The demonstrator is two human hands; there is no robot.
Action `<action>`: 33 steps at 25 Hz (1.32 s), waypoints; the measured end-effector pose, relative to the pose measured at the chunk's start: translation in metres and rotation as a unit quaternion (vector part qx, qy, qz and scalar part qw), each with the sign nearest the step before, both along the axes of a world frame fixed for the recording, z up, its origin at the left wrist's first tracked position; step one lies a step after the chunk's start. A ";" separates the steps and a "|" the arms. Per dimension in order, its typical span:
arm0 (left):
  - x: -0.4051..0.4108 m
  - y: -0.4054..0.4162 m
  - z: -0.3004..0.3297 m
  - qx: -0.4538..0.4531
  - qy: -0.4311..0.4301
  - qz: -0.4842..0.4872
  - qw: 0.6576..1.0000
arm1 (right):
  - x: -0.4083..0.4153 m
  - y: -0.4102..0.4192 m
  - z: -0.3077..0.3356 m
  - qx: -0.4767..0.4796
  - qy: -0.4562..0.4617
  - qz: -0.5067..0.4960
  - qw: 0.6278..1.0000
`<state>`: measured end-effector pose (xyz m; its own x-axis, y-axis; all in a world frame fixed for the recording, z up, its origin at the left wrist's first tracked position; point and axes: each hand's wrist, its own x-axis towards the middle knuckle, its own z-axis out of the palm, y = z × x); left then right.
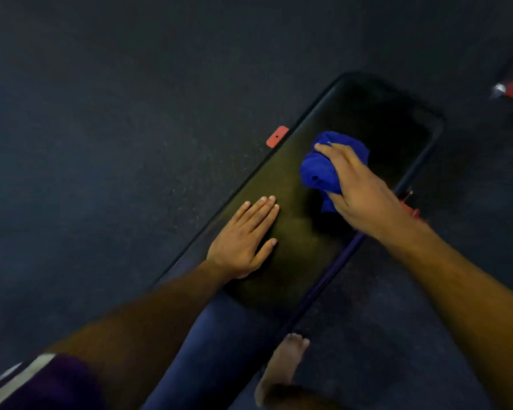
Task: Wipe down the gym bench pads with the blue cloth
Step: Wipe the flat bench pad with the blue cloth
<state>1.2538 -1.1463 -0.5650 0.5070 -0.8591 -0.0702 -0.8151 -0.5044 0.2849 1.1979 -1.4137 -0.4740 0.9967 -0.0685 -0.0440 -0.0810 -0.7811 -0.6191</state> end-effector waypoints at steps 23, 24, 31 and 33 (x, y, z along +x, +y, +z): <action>-0.006 -0.005 0.010 0.037 0.025 0.125 0.991 | 0.236 -0.038 -0.074 -0.224 0.026 0.472 0.852; -0.024 -0.013 0.013 0.057 0.012 0.237 0.970 | 0.236 -0.039 -0.074 -0.215 0.023 0.479 0.851; -0.032 -0.161 0.002 0.030 0.082 0.927 0.364 | 0.233 -0.047 -0.081 -0.184 -0.008 0.482 0.857; -0.025 -0.163 -0.007 0.055 0.058 0.934 0.349 | 0.235 -0.046 -0.086 -0.176 -0.021 0.482 0.858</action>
